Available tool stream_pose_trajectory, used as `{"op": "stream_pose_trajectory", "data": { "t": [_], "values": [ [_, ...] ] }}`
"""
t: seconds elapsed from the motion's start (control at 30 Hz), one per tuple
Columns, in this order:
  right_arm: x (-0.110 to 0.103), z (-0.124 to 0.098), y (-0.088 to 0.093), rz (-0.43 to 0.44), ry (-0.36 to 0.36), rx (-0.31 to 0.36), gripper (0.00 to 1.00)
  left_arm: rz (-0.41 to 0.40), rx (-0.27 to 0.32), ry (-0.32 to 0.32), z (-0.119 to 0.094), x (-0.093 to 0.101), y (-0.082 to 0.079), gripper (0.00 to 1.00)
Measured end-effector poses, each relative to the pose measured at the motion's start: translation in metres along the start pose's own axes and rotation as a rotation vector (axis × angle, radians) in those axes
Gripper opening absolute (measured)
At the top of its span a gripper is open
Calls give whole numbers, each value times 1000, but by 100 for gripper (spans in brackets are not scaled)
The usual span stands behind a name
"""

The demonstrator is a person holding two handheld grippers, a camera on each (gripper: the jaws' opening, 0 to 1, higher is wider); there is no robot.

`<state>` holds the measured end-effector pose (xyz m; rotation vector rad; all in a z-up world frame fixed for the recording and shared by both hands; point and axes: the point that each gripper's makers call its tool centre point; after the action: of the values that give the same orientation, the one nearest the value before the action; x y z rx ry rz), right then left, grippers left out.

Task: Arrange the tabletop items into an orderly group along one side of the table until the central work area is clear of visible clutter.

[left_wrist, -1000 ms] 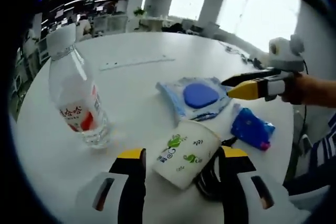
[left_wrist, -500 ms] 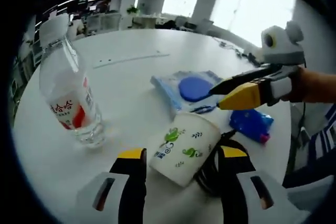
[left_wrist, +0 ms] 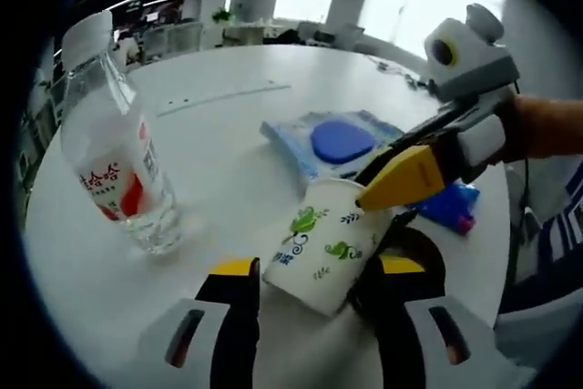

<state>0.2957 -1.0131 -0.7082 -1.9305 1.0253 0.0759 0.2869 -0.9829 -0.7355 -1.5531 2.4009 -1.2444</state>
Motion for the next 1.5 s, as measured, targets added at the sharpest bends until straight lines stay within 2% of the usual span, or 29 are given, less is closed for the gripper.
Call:
{"op": "stream_pose_trajectory", "data": {
  "t": [0.1,0.23,0.4,0.5,0.57,0.73,0.87,0.97,1.03,1.1,1.17,1.37,1.47,1.5],
  "values": [
    [-5,5,2,-34,-28,-23,8,20,1,-3,0,-1,2,45],
    [-12,5,-6,-85,-56,-10,5,39,18,-13,-1,-5,2,45],
    [-31,6,-16,-183,-153,7,0,19,39,-11,-4,-8,3,43],
    [-47,7,-15,-314,-203,-13,0,12,57,-6,-6,-7,3,41],
    [-51,9,-14,-397,-201,-32,0,13,61,-12,-6,-9,2,41],
    [-56,9,-16,-446,-208,-37,0,-19,101,-10,-10,-10,0,41],
    [-57,4,-20,-528,-206,-40,0,-29,149,-3,-16,-12,-4,39],
    [-53,2,-29,-694,-194,-31,0,-55,167,-4,-19,-16,-4,39],
    [-53,2,-32,-771,-209,-39,0,-84,180,4,-21,-16,-2,41],
    [-50,2,-33,-809,-206,-64,0,-104,192,16,-23,-17,0,46],
    [-46,3,-36,-881,-205,-81,0,-102,210,17,-29,-16,4,47],
    [-31,8,-44,-941,-197,-127,0,-132,233,11,-39,-23,14,49],
    [-23,13,-52,-1032,-191,-155,0,-163,247,-2,-44,-28,19,49],
    [-18,15,-55,-1092,-182,-179,0,-173,252,-6,-45,-29,21,49]
  ]
}}
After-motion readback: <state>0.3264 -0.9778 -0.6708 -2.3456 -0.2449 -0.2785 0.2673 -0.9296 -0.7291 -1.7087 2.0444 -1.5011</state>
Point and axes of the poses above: the point that each gripper's makers call its tool centre point, and the gripper's own axes: z roughly forward along the fingers, x roughly to its right, y roughly out of its underside, and after that the axes turned 14 degrees about -z, right-handed
